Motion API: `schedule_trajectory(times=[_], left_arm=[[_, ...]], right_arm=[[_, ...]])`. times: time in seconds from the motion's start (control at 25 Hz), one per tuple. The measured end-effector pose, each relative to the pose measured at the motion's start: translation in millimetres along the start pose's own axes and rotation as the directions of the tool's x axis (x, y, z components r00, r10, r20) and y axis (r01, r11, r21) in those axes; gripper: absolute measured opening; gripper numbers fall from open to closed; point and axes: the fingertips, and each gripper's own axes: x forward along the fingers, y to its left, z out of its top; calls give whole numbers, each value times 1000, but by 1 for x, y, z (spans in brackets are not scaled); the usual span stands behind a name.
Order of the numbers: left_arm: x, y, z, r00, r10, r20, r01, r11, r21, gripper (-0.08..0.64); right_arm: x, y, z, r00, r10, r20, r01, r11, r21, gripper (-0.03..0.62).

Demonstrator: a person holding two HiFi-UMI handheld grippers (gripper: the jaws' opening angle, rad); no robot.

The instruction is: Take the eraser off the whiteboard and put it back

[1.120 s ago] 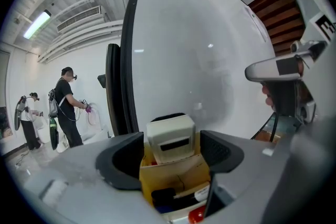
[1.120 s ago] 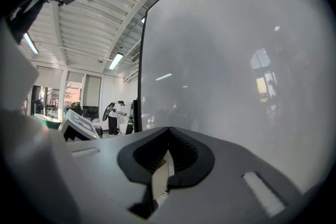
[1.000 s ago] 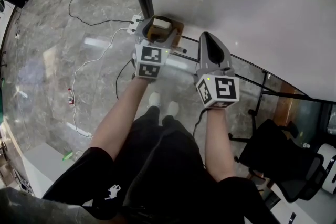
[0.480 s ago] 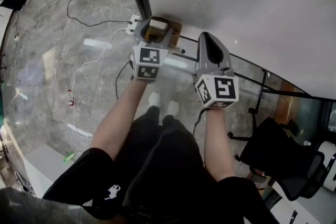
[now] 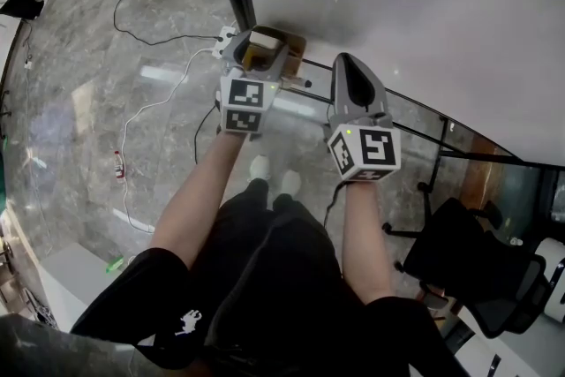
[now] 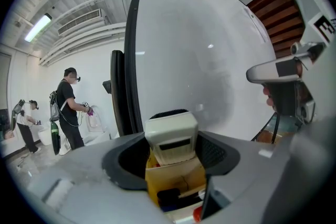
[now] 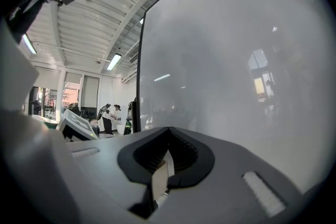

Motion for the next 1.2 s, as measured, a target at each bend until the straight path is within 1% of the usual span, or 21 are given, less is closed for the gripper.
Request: schedule_trajectory(times=[0.72,1.2], left_arm=[[-25,-9,23,998,-26,60,26,1000,9,279],[-53,-13,50,991,-39,129,37,999,19,278]], right_arm=[[-12,11,12,1000,11,27,-10,1000,-17,9],[-20,20,22,998,22,50,-20,999,-32,9]])
